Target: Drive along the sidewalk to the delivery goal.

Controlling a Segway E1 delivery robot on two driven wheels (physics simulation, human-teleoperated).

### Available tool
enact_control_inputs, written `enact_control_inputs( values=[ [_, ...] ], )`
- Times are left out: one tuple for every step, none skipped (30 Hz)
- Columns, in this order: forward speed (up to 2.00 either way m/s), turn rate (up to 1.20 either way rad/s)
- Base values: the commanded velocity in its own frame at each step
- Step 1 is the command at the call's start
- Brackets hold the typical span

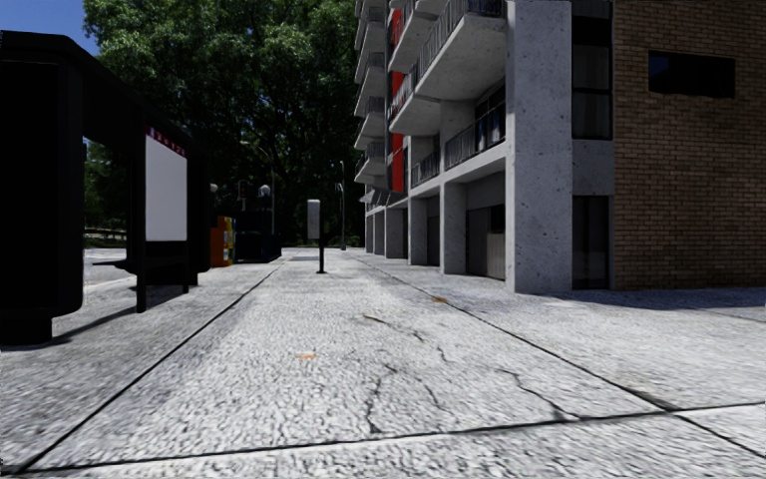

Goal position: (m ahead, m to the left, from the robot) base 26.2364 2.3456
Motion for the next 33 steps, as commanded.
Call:
enact_control_inputs(
  values=[
    [2.0, 0.0],
    [2.0, 0.0],
    [2.0, 0.0],
    [2.0, 0.0],
    [2.0, 0.0],
    [2.0, 0.0],
    [2.0, 0.0],
    [2.0, 0.0],
    [2.0, 0.0],
    [2.0, 0.0],
    [2.0, 0.0],
    [2.0, 0.0],
    [2.0, 0.0],
    [2.0, 0.0],
    [2.0, 0.0],
    [2.0, 0.0],
    [2.0, 0.0],
    [2.0, 0.0],
    [2.0, 0.0],
    [2.0, 0.0],
    [2.0, 0.0],
    [2.0, 0.0],
    [2.0, 0.0],
    [2.0, 0.0],
    [2.0, 0.0],
    [2.0, 0.0],
    [2.0, 0.0],
    [2.0, 0.0],
    [2.0, 0.0],
    [2.0, 0.0],
    [2.0, 0.0],
    [2.0, 0.0],
    [2.0, 0.0]
  ],
)
